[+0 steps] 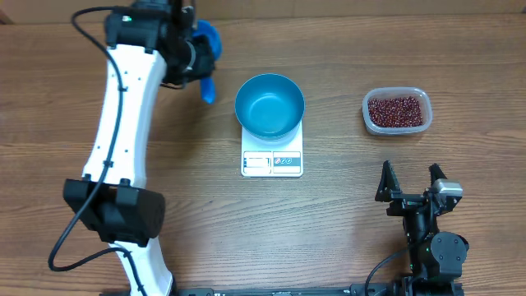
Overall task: Scoop item into bowl and weigh 150g on scale
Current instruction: 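Lift the blue scoop with the left gripper toward the right side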
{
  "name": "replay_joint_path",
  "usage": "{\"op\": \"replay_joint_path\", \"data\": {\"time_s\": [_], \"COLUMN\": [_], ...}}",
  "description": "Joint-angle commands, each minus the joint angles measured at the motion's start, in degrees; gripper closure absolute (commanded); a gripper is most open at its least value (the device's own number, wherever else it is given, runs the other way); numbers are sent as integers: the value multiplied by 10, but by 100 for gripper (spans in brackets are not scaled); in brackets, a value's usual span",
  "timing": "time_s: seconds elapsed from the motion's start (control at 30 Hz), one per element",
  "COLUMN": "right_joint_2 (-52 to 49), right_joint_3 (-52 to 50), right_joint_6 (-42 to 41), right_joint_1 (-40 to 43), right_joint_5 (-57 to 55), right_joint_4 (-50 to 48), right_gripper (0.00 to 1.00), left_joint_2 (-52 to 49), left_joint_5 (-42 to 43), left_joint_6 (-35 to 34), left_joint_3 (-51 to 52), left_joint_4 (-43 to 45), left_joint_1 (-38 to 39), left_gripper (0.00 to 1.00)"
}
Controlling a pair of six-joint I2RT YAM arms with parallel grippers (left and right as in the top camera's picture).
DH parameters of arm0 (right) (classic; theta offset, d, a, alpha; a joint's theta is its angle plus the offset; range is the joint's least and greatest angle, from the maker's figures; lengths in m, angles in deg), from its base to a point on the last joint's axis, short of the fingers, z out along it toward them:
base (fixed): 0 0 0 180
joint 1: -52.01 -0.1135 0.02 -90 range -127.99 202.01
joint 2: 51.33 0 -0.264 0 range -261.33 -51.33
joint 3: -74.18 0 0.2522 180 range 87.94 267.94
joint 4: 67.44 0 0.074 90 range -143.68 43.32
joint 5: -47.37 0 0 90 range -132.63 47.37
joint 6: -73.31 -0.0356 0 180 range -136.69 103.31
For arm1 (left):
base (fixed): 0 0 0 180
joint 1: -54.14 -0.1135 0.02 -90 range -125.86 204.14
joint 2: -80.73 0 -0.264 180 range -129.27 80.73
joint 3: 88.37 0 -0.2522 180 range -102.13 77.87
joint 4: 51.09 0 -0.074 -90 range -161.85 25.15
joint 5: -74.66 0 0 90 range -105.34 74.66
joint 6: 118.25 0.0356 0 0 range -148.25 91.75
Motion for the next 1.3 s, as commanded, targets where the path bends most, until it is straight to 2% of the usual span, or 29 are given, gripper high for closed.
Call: {"op": "replay_joint_path", "data": {"time_s": [0.0,0.23,0.4,0.57,0.67,1.0,1.17,1.27], "right_joint_2": [6,6,6,6,6,-9,-76,-151], "right_joint_3": [-6,-6,-6,-6,-1,88,158,219], "right_joint_6": [2,2,-1,-5,-64,-143,-181,-183], "right_joint_1": [2,2,2,2,2,2,2,2], "right_joint_5": [2,2,2,58,64,64,68,96], "right_joint_4": [-4,-5,-5,-42,-71,-19,15,33], "right_gripper": [0,0,0,0,0,0,0,0], "left_joint_2": [19,19,19,19,19,19,19,19], "left_joint_5": [10,10,10,8,8,7,7,7], "left_joint_6": [-50,-123,-210,-256,-288,-368,-406,-424], "left_joint_3": [-14,-14,-14,-14,-14,-14,-14,-14], "left_joint_4": [9,29,40,59,68,82,84,86], "left_joint_1": [36,83,111,128,139,160,166,167], "left_gripper": [96,96,96,96,96,96,96,96]}}
